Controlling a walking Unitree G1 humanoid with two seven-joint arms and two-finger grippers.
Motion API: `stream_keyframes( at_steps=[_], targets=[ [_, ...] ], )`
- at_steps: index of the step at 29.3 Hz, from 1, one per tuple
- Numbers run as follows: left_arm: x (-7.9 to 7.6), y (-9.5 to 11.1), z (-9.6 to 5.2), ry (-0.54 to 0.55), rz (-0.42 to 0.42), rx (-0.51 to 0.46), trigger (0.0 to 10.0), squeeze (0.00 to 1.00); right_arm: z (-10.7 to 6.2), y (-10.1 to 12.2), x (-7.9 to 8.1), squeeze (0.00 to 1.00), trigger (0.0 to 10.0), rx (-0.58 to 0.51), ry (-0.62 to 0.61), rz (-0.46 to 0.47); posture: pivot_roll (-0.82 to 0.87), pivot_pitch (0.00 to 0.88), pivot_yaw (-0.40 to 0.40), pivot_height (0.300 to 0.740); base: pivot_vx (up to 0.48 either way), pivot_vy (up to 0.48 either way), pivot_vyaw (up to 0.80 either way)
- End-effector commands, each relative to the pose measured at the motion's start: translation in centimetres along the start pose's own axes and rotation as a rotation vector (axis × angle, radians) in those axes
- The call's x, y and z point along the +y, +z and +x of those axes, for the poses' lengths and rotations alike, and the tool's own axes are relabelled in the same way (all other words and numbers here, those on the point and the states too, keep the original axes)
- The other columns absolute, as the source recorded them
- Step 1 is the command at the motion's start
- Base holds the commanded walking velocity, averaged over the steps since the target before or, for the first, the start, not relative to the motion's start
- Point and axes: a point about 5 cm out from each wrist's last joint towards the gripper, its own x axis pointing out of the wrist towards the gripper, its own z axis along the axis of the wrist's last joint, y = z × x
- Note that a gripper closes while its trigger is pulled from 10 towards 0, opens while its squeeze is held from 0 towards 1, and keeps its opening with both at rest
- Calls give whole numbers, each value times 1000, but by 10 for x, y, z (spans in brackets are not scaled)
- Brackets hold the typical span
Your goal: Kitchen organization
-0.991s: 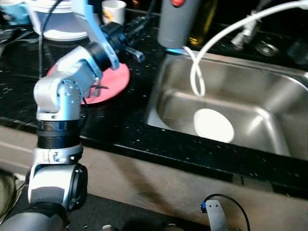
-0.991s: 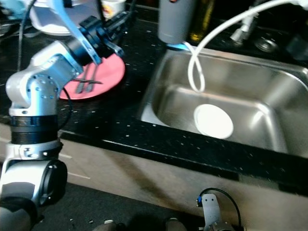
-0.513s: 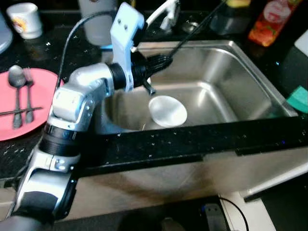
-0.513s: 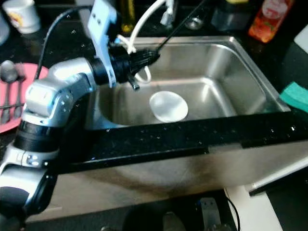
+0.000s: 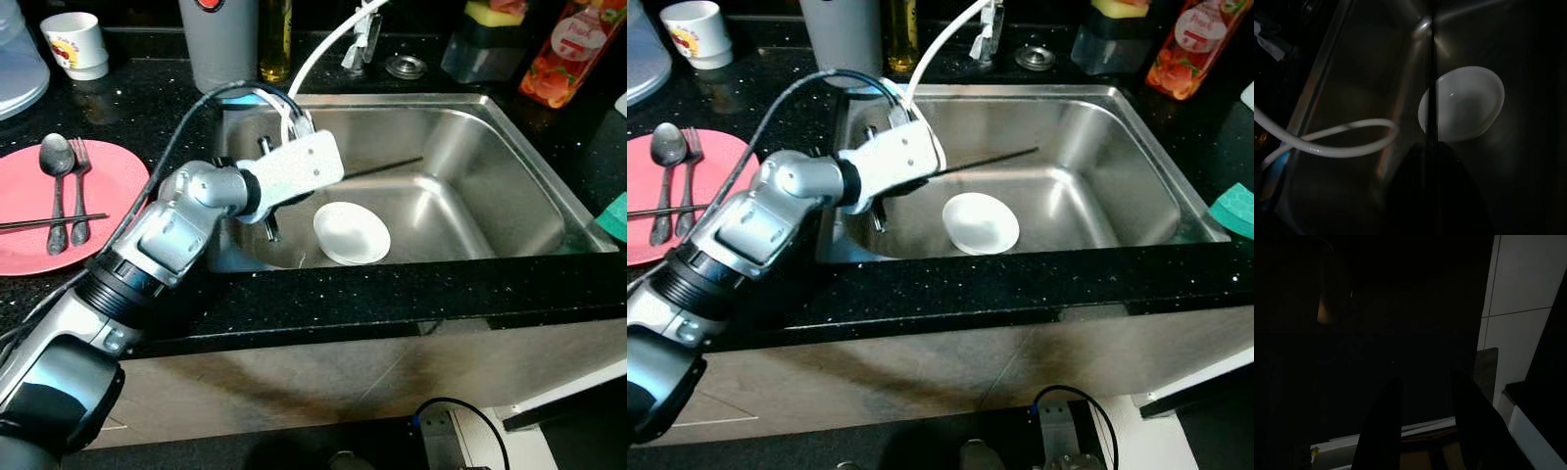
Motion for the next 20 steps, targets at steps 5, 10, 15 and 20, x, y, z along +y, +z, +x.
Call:
stream_keyframes(
  at_steps=[5,10,15,20],
  targets=[
    [16,13,-1,104,-18,-78,10000,1000,1,-9,0,0,10000,25,-5,-2,59,177,-19,740,0,0,0],
    [43,24,-19,301,-99,-200,10000,1000,1,-9,0,0,10000,25,-3,-5,60,176,-20,740,0,0,0],
    [64,30,-41,453,-279,-375,10000,306,1,-8,1,0,10000,7,9,-2,64,174,-21,740,0,0,0],
    [59,6,-61,445,-389,-358,10000,0,2,-7,5,0,10000,-28,95,11,74,168,-27,740,0,0,480]
  ],
)
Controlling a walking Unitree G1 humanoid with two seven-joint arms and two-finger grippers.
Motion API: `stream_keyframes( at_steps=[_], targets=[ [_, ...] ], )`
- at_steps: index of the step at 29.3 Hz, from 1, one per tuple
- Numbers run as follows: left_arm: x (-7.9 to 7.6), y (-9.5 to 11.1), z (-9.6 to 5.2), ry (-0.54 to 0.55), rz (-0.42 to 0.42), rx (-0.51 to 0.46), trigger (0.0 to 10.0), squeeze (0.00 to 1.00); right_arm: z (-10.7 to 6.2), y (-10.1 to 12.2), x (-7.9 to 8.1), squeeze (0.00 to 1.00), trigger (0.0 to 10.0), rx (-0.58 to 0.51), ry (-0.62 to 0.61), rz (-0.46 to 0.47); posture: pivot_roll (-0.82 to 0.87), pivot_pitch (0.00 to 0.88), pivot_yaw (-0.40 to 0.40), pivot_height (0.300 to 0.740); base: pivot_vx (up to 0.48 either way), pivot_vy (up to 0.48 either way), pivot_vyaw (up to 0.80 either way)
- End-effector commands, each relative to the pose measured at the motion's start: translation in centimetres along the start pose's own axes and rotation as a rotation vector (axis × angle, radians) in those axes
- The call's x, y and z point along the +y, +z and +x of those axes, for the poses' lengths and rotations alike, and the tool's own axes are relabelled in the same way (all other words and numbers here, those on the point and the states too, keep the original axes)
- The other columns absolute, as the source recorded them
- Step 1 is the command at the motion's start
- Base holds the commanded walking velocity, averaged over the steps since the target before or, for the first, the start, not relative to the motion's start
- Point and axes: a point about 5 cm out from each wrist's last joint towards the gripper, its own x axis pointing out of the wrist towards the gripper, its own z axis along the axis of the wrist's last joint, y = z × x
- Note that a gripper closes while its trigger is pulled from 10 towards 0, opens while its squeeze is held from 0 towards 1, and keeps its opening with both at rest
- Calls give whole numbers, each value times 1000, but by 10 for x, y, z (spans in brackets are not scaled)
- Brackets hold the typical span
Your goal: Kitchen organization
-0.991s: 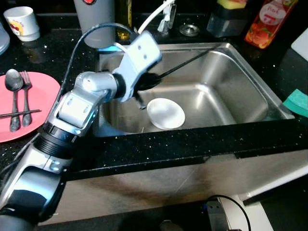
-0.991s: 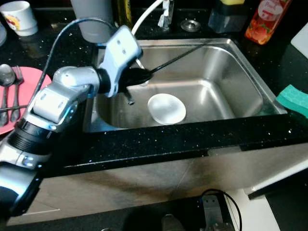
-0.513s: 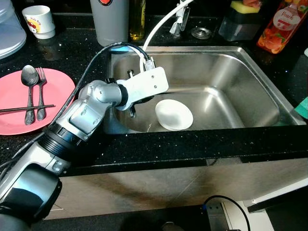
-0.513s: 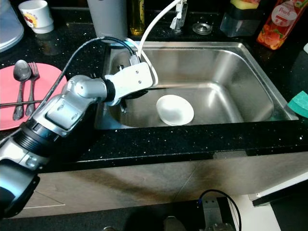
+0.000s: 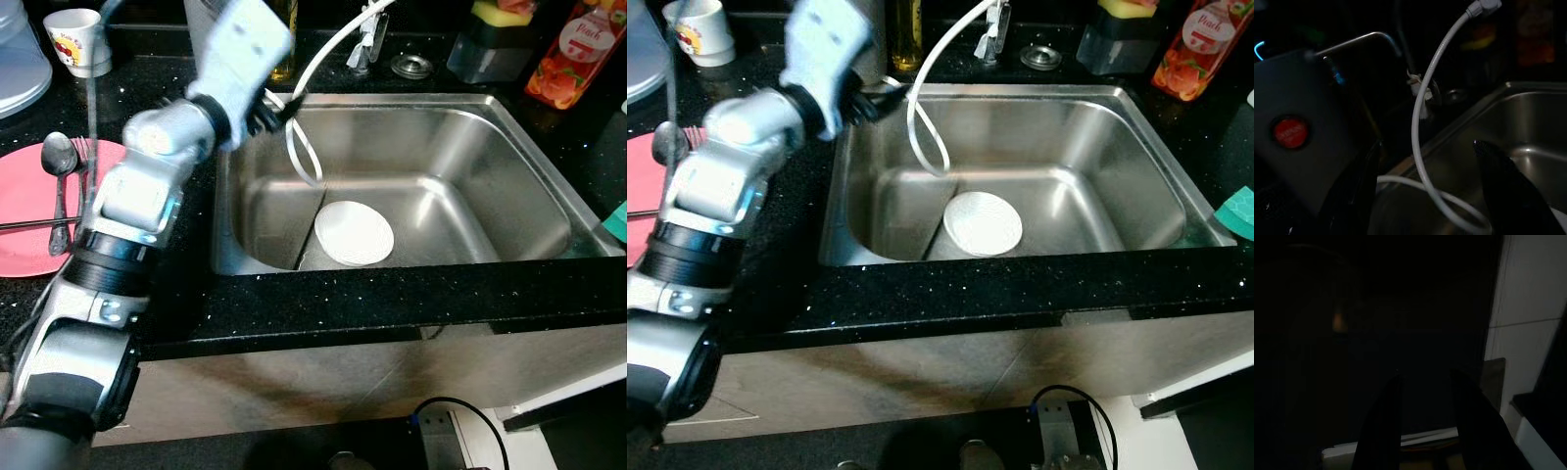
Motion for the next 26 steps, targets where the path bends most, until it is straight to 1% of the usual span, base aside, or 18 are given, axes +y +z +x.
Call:
stream_keyframes(
  at_steps=[1,2,3,4,5,6,7,8,10,11,12,13,18,21,23,24,25,26],
  targets=[
    [1,-12,-11,-31,-8,71,10000,0,1,-5,2,0,10000,11,33,7,76,167,-28,740,0,0,800],
    [1,-12,-11,-31,-8,71,10000,0,1,-5,2,0,10000,11,33,7,76,167,-28,740,0,0,800],
    [-5,-17,-21,-108,52,132,10000,0,1,-5,2,0,10000,12,39,0,82,167,-29,740,0,0,800],
    [-5,-17,-21,-108,52,132,10000,0,1,-5,2,0,10000,12,39,0,82,167,-29,740,0,0,800],
    [-10,-19,-32,-191,133,179,10000,0,1,-5,2,0,10000,13,42,1,86,164,-31,740,0,0,800],
    [-10,-19,-32,-191,133,179,10000,0,1,-5,2,0,10000,13,42,1,86,164,-31,740,0,0,800],
    [-10,-17,-41,-237,191,207,10000,0,1,-6,2,0,10000,13,48,2,89,164,-31,740,0,0,800],
    [-7,-15,-48,-253,214,227,10000,0,1,-6,3,0,10000,13,54,3,92,163,-31,740,0,0,800],
    [4,-10,-56,-229,241,250,10000,0,1,-6,3,0,10000,12,64,1,96,162,-33,740,0,0,800],
    [4,-10,-56,-229,241,250,10000,0,1,-6,3,0,10000,12,64,1,96,162,-33,740,0,0,800],
    [9,-7,-59,-204,246,251,10000,0,1,-6,3,0,10000,11,67,-1,96,162,-33,740,0,0,800],
    [19,-2,-62,-160,244,239,10000,0,1,-5,3,0,10000,10,73,-4,100,161,-33,740,0,0,794],
    [24,0,-65,-126,226,227,10000,0,0,-5,4,0,10000,8,79,-2,97,162,-32,740,0,0,795],
    [20,-1,-69,-158,219,237,10000,0,0,-5,4,0,10000,7,85,5,92,165,-31,740,0,0,794],
    [12,-4,-76,-245,229,269,10000,0,0,-5,5,0,10000,13,90,17,91,167,-32,740,0,0,797],
    [12,-4,-76,-245,229,269,10000,0,0,-5,5,0,10000,13,90,17,91,167,-32,740,0,0,800],
    [10,-4,-79,-269,231,283,10000,0,0,-5,5,0,10000,15,92,20,91,167,-32,740,0,0,800],
    [8,-9,-91,-339,267,353,10000,0,0,-6,5,0,10000,21,92,20,92,170,-33,740,0,0,606]
  ],
)
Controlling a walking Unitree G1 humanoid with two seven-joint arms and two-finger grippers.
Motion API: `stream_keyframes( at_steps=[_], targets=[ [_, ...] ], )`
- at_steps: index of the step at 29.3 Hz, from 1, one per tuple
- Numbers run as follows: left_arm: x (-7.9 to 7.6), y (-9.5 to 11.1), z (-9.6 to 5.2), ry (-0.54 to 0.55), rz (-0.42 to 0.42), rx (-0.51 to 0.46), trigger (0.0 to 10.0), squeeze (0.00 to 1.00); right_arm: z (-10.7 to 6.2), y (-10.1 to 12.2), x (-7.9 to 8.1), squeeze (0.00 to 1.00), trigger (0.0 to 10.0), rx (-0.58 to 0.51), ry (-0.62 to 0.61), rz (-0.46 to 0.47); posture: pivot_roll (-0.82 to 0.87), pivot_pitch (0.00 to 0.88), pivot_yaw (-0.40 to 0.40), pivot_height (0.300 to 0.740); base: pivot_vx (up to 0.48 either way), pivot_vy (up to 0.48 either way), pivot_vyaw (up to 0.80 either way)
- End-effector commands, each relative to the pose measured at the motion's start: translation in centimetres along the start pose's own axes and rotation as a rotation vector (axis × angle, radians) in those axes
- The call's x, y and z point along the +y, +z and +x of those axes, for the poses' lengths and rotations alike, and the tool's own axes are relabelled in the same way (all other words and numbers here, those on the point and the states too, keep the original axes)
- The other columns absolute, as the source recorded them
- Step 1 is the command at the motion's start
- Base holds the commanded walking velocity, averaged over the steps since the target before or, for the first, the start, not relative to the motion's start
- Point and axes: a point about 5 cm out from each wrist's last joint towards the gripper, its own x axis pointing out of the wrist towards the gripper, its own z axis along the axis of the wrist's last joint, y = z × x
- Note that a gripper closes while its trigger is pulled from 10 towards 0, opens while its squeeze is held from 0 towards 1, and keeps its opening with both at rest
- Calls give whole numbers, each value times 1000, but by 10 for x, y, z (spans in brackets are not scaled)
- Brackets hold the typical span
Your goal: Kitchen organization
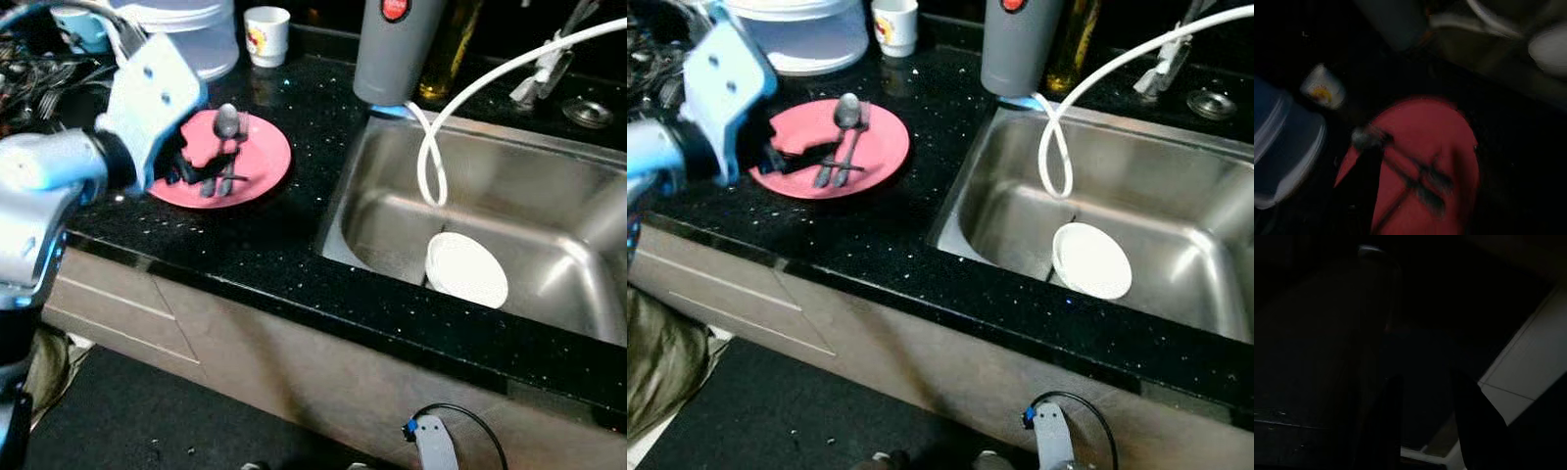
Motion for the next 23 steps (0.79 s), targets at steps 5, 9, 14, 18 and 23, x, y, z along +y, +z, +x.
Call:
stream_keyframes(
  at_steps=[5,9,14,18,23],
  targets=[
    [8,-26,-21,-25,44,196,10000,0,0,-2,0,0,10000,11,2,24,96,176,-31,740,0,0,0],
    [21,-39,-24,64,51,255,10000,0,0,-2,-1,0,10000,17,2,9,95,178,-32,740,0,0,0],
    [11,-36,-17,46,-15,181,10000,0,0,-2,-1,0,10000,28,15,-15,88,178,-35,740,0,0,0],
    [8,-43,-19,22,-25,201,10000,0,-1,-2,-1,0,10000,31,27,-22,85,180,-38,740,0,0,0],
    [20,-54,-27,45,14,260,10000,0,-1,-3,-1,0,10000,40,46,-25,93,186,-37,740,0,0,0]
  ],
)
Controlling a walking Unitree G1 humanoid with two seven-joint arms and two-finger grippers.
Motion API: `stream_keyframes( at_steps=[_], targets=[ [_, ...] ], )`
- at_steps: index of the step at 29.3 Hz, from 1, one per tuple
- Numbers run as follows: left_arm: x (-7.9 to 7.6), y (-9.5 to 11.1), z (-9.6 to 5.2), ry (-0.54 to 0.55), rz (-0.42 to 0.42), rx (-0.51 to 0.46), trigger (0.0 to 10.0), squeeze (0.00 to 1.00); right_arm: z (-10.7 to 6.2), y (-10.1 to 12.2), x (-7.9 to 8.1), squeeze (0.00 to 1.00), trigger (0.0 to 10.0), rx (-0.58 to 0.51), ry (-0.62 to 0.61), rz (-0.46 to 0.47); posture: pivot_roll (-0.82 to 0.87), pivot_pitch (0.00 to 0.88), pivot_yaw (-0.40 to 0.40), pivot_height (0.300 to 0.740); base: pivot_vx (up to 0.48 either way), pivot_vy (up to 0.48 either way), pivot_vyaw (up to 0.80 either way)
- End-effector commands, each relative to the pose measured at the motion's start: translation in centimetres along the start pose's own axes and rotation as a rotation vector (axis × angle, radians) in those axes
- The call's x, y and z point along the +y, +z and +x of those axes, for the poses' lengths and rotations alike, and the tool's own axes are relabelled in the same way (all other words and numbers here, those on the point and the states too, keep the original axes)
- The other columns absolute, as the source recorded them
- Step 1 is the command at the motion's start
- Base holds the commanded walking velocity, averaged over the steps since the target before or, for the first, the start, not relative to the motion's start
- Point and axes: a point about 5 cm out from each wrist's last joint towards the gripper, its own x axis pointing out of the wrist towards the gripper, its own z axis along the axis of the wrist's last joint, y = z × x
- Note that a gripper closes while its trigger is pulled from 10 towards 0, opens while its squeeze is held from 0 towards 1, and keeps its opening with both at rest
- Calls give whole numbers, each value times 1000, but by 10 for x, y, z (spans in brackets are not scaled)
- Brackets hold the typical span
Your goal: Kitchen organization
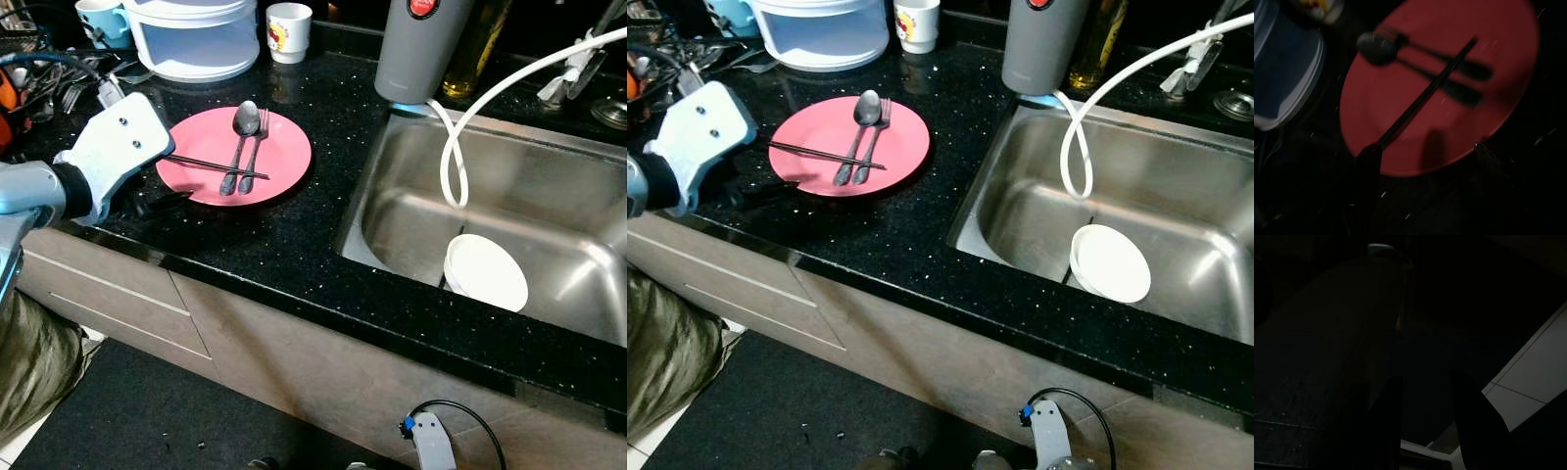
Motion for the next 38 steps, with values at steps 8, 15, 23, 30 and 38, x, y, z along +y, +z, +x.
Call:
stream_keyframes(
  at_steps=[8,15,23,30,38],
  targets=[
    [43,-9,-10,181,115,74,10000,0,0,-7,-5,0,10000,32,-7,-9,85,198,-39,740,0,0,0],
    [57,-13,-1,211,101,36,10000,0,-1,-8,-8,0,10000,34,-14,-12,81,210,-40,740,0,0,0],
    [46,-24,18,84,-34,-34,10000,0,-2,-9,-12,0,10000,35,-29,-16,67,225,-50,740,0,0,0],
    [48,-25,22,5,-57,-76,10000,0,-2,-10,-15,0,10000,36,-40,-26,59,229,-55,740,0,0,0],
    [63,-21,17,5,-122,-120,10000,0,-2,-12,-18,0,10000,37,-52,-32,58,226,-59,740,0,0,0]
  ],
)
